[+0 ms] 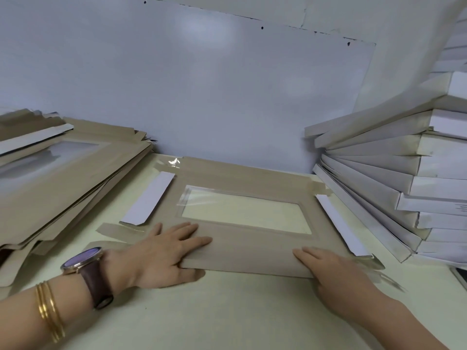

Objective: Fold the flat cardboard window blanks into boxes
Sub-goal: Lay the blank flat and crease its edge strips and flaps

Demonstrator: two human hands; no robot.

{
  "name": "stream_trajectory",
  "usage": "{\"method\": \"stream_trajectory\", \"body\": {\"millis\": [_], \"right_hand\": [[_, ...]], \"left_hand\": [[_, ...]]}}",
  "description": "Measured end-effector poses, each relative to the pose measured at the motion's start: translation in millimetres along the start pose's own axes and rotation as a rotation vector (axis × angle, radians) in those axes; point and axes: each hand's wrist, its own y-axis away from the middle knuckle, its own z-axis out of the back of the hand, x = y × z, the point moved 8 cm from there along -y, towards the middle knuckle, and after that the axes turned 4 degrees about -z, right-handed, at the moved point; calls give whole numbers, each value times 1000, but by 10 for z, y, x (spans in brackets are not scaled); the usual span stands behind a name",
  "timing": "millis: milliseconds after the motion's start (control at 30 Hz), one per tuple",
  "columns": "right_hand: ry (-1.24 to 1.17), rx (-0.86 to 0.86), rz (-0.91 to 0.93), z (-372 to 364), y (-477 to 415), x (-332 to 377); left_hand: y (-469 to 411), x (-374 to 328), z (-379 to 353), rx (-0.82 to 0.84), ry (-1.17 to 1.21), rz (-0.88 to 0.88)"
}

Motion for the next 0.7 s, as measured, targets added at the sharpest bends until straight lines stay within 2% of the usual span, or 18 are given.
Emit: {"method": "stream_trajectory", "body": {"millis": [200,567,700], "right_hand": [[-12,23,-8,-1,110,99],[-135,30,31,22,123,62],[-155,28,32,8,40,-1]], "left_hand": [[110,-47,-13,63,142,23],[43,56,-75,-3,150,144],[11,82,-101,33,159,136]]}}
